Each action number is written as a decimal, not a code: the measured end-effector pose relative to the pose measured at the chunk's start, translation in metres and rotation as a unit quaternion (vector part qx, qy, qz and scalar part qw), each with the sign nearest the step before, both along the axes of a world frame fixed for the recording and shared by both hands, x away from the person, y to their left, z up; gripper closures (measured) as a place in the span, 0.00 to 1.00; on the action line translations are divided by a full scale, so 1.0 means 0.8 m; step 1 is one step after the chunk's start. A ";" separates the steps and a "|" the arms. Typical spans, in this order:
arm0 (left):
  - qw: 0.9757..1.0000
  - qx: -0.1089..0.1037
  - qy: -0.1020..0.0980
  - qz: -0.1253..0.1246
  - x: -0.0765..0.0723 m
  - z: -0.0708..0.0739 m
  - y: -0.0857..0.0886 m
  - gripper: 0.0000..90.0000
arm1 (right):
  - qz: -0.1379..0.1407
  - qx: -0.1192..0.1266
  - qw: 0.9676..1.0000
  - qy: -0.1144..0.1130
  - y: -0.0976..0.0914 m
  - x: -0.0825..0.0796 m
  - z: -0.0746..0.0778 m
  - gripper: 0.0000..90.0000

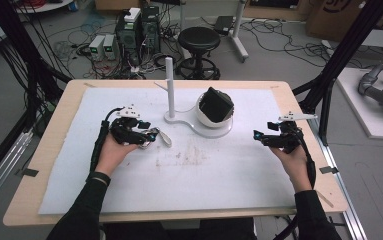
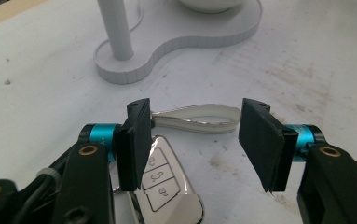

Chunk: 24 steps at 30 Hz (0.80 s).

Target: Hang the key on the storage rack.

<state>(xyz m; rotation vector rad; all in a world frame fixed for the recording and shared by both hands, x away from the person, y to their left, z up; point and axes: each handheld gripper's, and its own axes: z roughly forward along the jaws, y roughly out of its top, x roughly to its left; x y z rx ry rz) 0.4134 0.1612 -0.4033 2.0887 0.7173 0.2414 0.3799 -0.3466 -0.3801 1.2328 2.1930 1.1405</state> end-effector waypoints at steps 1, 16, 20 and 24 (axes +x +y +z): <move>1.000 -0.002 0.001 0.003 0.001 -0.001 -0.001 0.48 | -0.001 0.002 1.000 0.000 0.000 0.000 0.000 0.29; 0.999 0.031 -0.008 -0.004 0.011 -0.003 -0.030 0.50 | 0.002 0.006 1.000 0.000 -0.002 0.002 -0.001 0.30; 0.999 0.040 -0.006 -0.017 0.020 -0.002 -0.027 0.49 | 0.001 0.009 1.000 0.003 -0.003 0.002 -0.001 0.30; 0.999 0.035 0.008 -0.016 0.027 -0.012 -0.024 0.49 | 0.001 0.007 1.000 0.005 -0.003 0.004 -0.002 0.30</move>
